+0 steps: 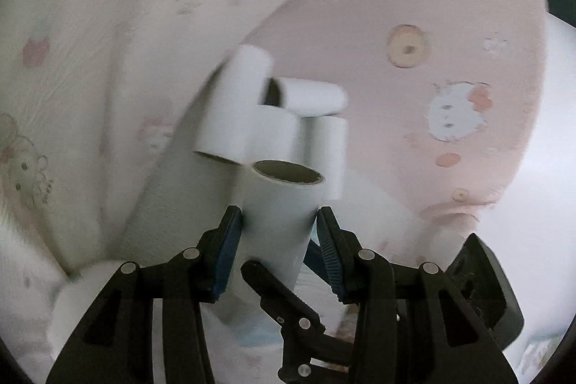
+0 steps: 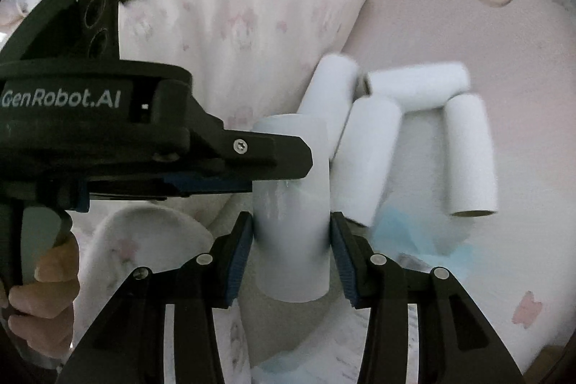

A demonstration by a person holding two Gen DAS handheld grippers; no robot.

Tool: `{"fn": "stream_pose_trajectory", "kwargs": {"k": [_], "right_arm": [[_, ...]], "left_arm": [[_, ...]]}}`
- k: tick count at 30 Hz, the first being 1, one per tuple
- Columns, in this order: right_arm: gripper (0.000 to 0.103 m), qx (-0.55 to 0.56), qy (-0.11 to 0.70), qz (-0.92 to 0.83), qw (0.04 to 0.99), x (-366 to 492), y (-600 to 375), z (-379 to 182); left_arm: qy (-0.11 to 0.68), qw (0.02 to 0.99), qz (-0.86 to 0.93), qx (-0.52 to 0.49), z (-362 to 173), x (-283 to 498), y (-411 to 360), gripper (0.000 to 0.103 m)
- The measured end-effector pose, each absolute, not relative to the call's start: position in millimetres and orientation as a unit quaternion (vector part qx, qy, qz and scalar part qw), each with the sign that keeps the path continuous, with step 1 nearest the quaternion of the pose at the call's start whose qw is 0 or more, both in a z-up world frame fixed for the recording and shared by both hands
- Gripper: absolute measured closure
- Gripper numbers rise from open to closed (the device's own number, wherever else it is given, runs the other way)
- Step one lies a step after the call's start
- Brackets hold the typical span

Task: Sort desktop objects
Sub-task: 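Lift the fourth white tube with both grippers and carry it toward the box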

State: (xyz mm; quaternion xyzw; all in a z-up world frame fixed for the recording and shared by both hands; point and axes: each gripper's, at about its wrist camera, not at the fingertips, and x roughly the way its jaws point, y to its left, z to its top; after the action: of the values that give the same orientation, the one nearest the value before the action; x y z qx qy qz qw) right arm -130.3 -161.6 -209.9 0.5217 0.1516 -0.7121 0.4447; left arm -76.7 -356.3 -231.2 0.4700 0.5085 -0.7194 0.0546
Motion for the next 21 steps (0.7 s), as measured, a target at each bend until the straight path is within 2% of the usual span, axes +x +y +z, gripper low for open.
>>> {"fn": "stream_pose_trajectory", "kwargs": {"k": [6, 14, 21], "right_arm": [[0.062, 0.492, 0.124, -0.746, 0.431, -124.2, -131.2, -166.6], [0.062, 0.478, 0.097, -0.782, 0.388, -118.6, -66.3, -128.8], [0.062, 0.501, 0.034, -0.792, 0.346, -101.3, 2.9, -141.7]], "left_arm": [[0.486, 0.022, -0.749, 0.451, -187.1, -83.9, -324.1, 0.057], [0.452, -0.020, -0.768, 0.453, -153.7, -91.7, -258.6, 0.057], [0.380, -0.070, -0.787, 0.482, -157.0, -92.2, -182.7, 0.057]]}}
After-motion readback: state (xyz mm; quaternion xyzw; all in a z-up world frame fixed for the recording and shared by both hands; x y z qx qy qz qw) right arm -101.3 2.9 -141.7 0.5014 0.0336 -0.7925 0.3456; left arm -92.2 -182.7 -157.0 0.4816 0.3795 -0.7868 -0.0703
